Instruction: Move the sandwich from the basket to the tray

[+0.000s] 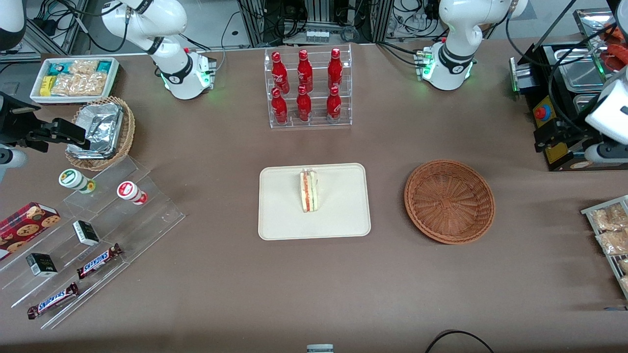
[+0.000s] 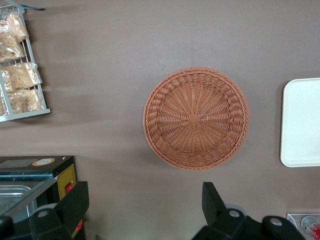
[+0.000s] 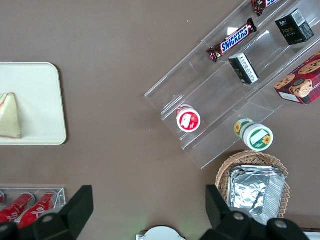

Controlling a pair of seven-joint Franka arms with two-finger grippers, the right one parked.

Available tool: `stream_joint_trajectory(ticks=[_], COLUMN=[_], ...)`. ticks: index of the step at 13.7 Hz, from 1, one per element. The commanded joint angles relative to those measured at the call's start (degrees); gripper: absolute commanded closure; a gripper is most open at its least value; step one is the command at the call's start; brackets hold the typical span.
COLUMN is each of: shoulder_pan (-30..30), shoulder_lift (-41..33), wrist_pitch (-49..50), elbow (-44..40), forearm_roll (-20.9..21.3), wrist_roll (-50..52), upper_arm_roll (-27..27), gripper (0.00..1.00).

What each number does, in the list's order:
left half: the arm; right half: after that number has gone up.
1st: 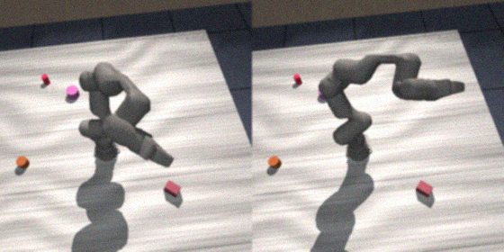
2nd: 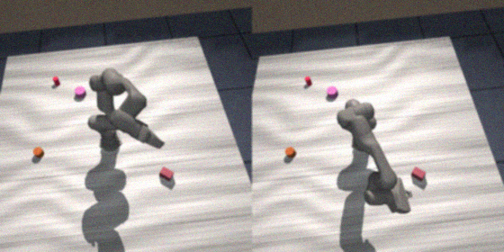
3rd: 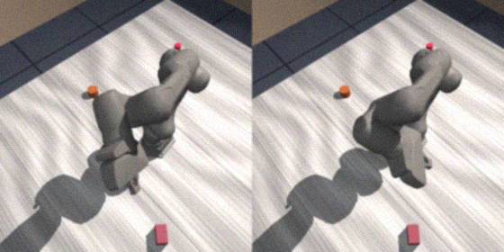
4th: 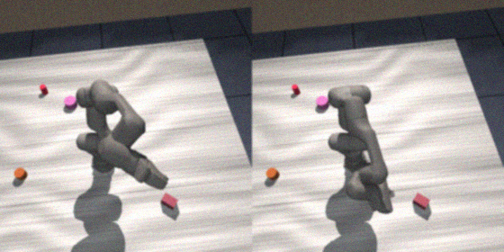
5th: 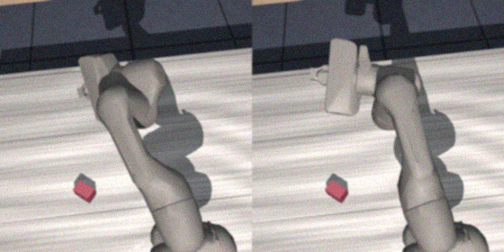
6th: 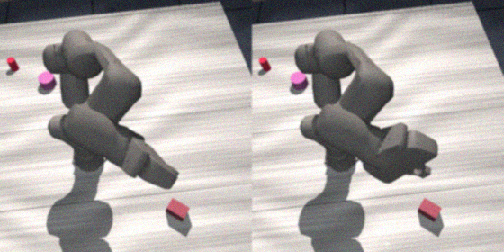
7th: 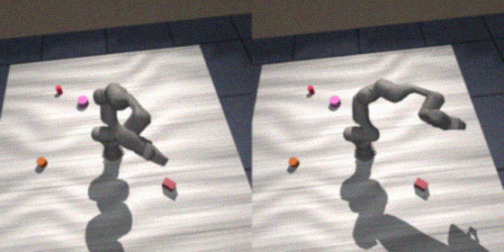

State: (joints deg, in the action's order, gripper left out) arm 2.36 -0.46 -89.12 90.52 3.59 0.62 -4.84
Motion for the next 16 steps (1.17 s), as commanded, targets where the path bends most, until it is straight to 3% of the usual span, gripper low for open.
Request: stream_joint_trajectory(ticks=[1, 5, 16], shoulder_pan=[-3.0, -3.0, -5.7], shoulder_lift=[-5.3, -1.7, -0.1], wrist_pitch=[-1.2, -0.4, -0.5], elbow=[5.8, 1.2, 0.4], forearm_roll=[-1.9, -2.5, -1.7], wrist_roll=[-0.9, -0.4, 1.7], upper_arm_roll=[4.1, 4.2, 4.6], gripper=[0.00, 0.00, 0.00])
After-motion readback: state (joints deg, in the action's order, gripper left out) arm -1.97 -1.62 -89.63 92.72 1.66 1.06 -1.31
